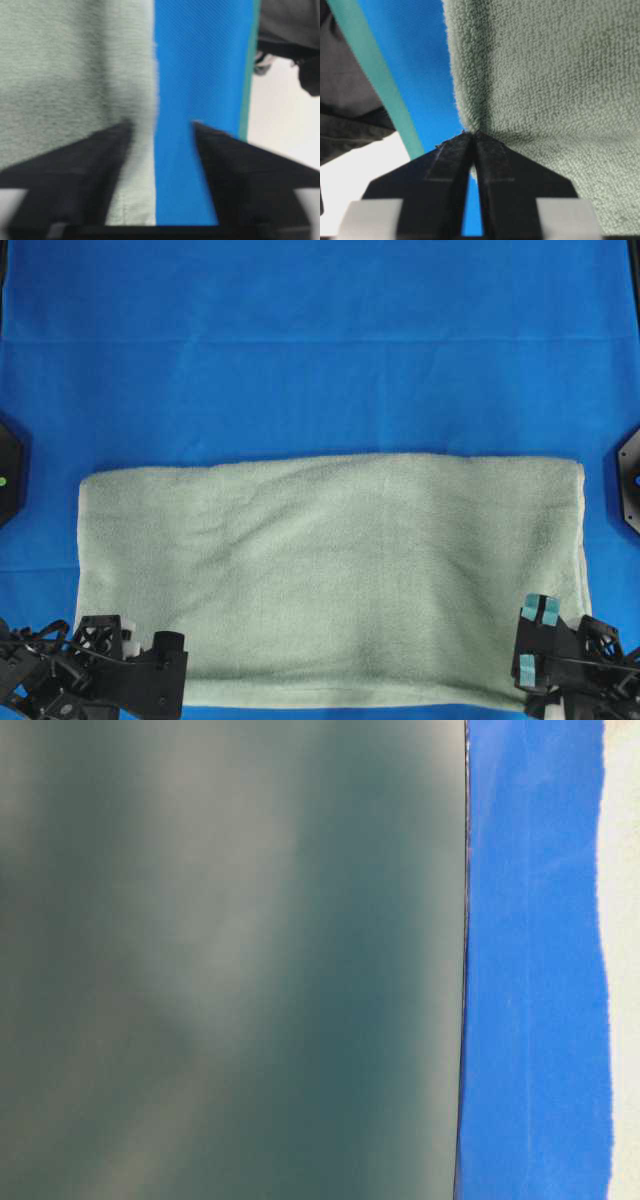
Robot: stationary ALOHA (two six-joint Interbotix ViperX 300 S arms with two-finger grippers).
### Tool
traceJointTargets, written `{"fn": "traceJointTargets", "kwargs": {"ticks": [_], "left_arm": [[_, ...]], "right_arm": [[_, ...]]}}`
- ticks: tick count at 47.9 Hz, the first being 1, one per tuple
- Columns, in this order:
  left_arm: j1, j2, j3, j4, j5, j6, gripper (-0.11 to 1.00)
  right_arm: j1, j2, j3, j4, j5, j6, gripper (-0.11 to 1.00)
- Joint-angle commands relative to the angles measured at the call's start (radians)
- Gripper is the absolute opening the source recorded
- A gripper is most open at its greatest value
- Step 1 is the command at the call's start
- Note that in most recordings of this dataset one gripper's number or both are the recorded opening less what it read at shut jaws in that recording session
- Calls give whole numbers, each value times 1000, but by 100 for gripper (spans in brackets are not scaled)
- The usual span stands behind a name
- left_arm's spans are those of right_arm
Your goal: Fold a bath towel.
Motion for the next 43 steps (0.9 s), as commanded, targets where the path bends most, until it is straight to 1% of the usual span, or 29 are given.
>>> {"fn": "traceJointTargets", "kwargs": {"ticks": [1, 3, 4, 6, 7, 8, 10, 11, 12, 13, 16, 17, 20, 21, 23, 24, 25, 28, 30, 36, 39, 43], "left_arm": [[-17, -20, -21, 2, 2, 5, 62], [-25, -34, -25, 2, 8, 9, 69], [-25, -41, -26, 3, 12, 12, 70], [-25, -61, -31, 3, 18, 18, 68], [-25, -72, -31, 6, 21, 21, 66], [-25, -84, -31, 8, 26, 28, 65], [-18, -107, -28, 12, 32, 46, 62], [-15, -121, -25, 17, 35, 58, 61], [-11, -135, -20, 18, 37, 74, 60], [-5, -146, -15, 21, 38, 89, 58], [21, -189, -3, 23, 38, 147, 57], [35, -210, 5, 25, 38, 181, 57], [78, -253, 29, 25, 37, 253, 57], [97, -267, 40, 25, 37, 273, 57], [143, -287, 67, 25, 37, 302, 57], [167, -298, 80, 23, 37, 318, 57], [193, -307, 94, 25, 37, 330, 57], [278, -331, 130, 23, 35, 357, 57], [351, -345, 161, 23, 37, 370, 57], [515, -367, 239, 25, 35, 403, 57], [584, -374, 276, 26, 25, 440, 58], [658, -377, 321, 25, -17, 500, 59]], "right_arm": [[21, -12, -29, -2, 2, 0, 25], [28, -20, -34, -6, 15, 0, 38], [29, -26, -35, -11, 25, 0, 44], [32, -46, -40, -29, 48, 0, 55], [34, -58, -40, -43, 61, 0, 58], [34, -71, -41, -58, 74, 0, 59], [31, -95, -43, -98, 101, 0, 55], [28, -109, -43, -123, 118, 2, 53], [17, -129, -40, -161, 144, 3, 51], [9, -143, -37, -189, 164, 5, 49], [-20, -181, -23, -262, 232, 15, 48], [-35, -192, -17, -285, 253, 20, 48], [-81, -229, 9, -341, 321, 38, 48], [-100, -239, 20, -360, 341, 48, 48], [-137, -264, 43, -383, 377, 63, 48], [-166, -281, 58, -402, 397, 71, 48], [-176, -287, 64, -407, 403, 72, 48], [-245, -321, 104, -431, 416, 75, 48], [-284, -336, 129, -443, 414, 74, 48], [-390, -360, 212, -453, 396, 58, 49], [-443, -360, 255, -459, 360, 43, 49], [-523, -360, 302, -477, 273, 20, 50]]}}
